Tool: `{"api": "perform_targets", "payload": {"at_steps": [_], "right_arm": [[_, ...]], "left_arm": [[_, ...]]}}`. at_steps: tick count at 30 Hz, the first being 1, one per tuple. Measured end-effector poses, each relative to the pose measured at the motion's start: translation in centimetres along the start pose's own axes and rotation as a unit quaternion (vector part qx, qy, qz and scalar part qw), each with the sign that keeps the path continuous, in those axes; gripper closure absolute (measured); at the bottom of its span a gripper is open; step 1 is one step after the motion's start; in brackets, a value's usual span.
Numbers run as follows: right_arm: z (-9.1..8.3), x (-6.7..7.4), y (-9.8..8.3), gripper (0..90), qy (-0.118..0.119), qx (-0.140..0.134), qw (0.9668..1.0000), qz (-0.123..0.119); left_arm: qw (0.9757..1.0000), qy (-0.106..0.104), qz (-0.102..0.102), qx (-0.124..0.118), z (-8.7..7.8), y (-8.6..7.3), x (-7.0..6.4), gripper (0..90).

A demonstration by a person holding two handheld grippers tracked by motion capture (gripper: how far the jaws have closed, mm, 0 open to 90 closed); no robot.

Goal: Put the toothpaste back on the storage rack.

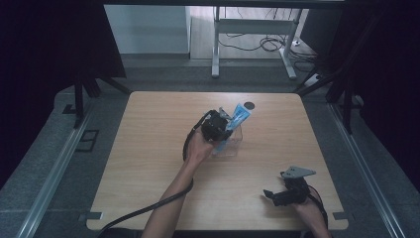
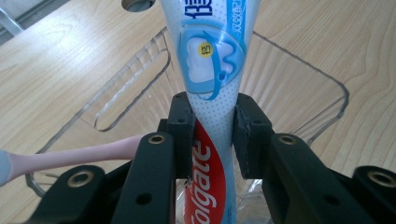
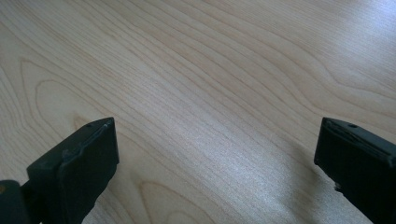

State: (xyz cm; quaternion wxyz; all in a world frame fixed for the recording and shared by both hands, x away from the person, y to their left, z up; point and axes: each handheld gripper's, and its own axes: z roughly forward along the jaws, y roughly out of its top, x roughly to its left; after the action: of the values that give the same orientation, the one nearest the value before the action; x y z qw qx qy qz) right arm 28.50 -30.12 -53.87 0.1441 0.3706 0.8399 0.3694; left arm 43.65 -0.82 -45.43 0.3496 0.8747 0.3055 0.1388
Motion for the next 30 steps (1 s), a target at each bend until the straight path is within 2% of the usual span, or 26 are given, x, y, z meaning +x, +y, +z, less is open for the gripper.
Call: {"api": "perform_targets", "payload": {"at_steps": [13, 17, 30], "right_arm": [[0.1, 0.1, 0.0, 0.0, 0.002, 0.002, 1.0, -0.001], [0.1, 0.1, 0.0, 0.0, 0.003, 0.0, 1.0, -0.001], [0.2, 0.2, 0.0, 0.0, 0.006, 0.0, 1.0, -0.003]], "left_arm": [[0.9996, -0.011, -0.021, 0.013, -0.1, 0.2, 0.3, 68.0], [0.9994, -0.016, -0.029, 0.006, -0.2, 0.1, 0.4, 65.7], [0.9995, -0.02, -0.023, -0.011, -1.2, 0.1, 0.3, 45.6]]}}
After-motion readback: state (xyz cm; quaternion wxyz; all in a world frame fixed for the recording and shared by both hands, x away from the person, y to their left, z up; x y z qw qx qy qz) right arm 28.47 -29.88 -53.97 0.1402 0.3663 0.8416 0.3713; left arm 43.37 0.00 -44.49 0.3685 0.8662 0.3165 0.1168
